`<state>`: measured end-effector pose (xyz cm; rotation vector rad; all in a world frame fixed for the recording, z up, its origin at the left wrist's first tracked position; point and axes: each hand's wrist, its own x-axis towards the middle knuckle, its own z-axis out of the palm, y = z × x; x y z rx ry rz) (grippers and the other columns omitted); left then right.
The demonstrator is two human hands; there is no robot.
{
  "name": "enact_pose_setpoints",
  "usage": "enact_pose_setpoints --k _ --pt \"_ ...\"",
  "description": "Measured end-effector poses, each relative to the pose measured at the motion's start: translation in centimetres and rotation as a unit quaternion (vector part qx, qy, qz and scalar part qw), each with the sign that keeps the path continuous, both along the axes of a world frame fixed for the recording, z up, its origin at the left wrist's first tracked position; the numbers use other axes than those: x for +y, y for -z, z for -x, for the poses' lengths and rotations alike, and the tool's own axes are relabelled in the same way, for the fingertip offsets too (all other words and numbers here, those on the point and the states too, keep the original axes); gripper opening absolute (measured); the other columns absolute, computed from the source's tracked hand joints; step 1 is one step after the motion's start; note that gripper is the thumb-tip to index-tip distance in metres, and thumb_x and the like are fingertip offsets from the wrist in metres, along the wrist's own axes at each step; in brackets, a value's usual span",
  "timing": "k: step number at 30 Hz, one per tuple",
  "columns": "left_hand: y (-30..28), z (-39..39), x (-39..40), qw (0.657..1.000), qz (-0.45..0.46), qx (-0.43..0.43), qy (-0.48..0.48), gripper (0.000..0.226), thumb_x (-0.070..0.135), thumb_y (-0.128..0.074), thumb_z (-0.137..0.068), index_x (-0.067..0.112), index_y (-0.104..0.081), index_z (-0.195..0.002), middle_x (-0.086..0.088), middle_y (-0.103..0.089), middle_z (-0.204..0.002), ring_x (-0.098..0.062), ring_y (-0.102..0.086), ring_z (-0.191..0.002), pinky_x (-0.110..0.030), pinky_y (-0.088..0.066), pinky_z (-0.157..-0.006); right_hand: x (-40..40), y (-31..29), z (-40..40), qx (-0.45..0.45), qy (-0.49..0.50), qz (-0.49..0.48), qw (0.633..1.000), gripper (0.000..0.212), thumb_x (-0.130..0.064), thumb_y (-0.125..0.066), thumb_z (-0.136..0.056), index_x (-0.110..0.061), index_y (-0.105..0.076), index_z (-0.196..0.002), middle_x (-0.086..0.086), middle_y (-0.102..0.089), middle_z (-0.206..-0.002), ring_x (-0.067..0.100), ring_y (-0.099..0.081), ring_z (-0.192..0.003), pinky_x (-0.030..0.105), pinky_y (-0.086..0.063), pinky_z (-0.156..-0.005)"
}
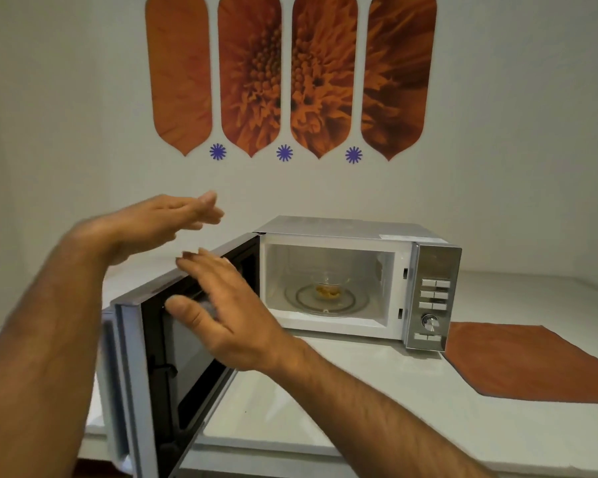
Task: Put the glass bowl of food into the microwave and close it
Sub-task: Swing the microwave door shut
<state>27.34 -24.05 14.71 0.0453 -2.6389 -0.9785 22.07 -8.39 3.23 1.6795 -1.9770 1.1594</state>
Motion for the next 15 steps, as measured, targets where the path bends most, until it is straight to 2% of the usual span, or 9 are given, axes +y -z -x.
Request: enact_pose_setpoints --k 4,7,9,11,12,15 --pt "2.7 -0.1 -3.1 0.999 -0.027 -0.035 -0.013 0.072 0.078 -0.025 -0.084 0.035 -0.062 -0.127 0.011 -0.055 -0.143 -0.013 -0.047 -0.133 -0.047 -0.03 -0.115 -0.7 0.6 -0.8 0.048 -0.021 -0.044 0.998 0.071 -0.055 -0.037 -0.097 -0.014 -0.029 -0.154 0.006 -0.025 -0.166 0.013 -0.01 -0.154 0.047 -0.005 -0.126" --pt "4.4 0.3 -3.9 0.998 -0.033 -0.055 -0.013 0.085 0.089 -0.026 -0.074 0.033 -0.066 -0.124 0.01 -0.06 -0.138 -0.012 -0.05 -0.131 -0.044 -0.031 -0.115 -0.8 0.9 -1.0 0.056 -0.025 -0.059 0.996 0.072 -0.054 -0.037 -0.096 -0.014 -0.028 -0.155 0.007 -0.025 -0.166 0.014 -0.014 -0.154 0.051 -0.006 -0.126" --pt "5.0 0.6 -4.0 0.999 -0.036 -0.036 -0.014 0.085 0.091 -0.026 -0.07 0.035 -0.072 -0.116 0.017 -0.065 -0.126 -0.009 -0.053 -0.126 -0.036 -0.033 -0.108 -0.7 0.9 -1.1 0.045 -0.025 -0.044 0.998 0.07 -0.054 -0.038 -0.095 -0.015 -0.032 -0.153 0.006 -0.031 -0.164 0.013 -0.019 -0.152 0.051 -0.008 -0.126" --pt "5.3 1.0 -3.8 0.999 -0.031 -0.014 -0.016 0.076 0.083 -0.02 -0.079 0.039 -0.075 -0.108 0.028 -0.066 -0.115 -0.008 -0.053 -0.123 -0.032 -0.034 -0.102 -0.5 0.9 -1.0 0.035 -0.023 -0.022 0.999 0.069 -0.058 -0.038 -0.095 -0.015 -0.039 -0.15 0.005 -0.038 -0.16 0.012 -0.025 -0.15 0.051 -0.012 -0.125" --pt "5.4 1.3 -3.8 0.999 -0.029 -0.006 -0.016 0.075 0.08 -0.018 -0.081 0.04 -0.076 -0.106 0.028 -0.066 -0.115 -0.01 -0.052 -0.124 -0.034 -0.035 -0.104 -0.2 1.0 -0.8 0.032 -0.022 -0.012 0.999 0.072 -0.064 -0.037 -0.095 -0.016 -0.041 -0.148 0.004 -0.042 -0.158 0.011 -0.028 -0.148 0.05 -0.014 -0.125" --pt "5.7 2.1 -3.5 0.999 -0.026 0.004 -0.019 0.075 0.082 -0.017 -0.08 0.042 -0.077 -0.102 0.006 -0.061 -0.137 -0.026 -0.046 -0.133 -0.053 -0.029 -0.116 0.7 1.3 -0.2 0.025 -0.025 0.031 0.999 0.075 -0.068 -0.03 -0.092 -0.016 -0.048 -0.142 0.004 -0.05 -0.151 0.011 -0.037 -0.144 0.046 -0.026 -0.122"
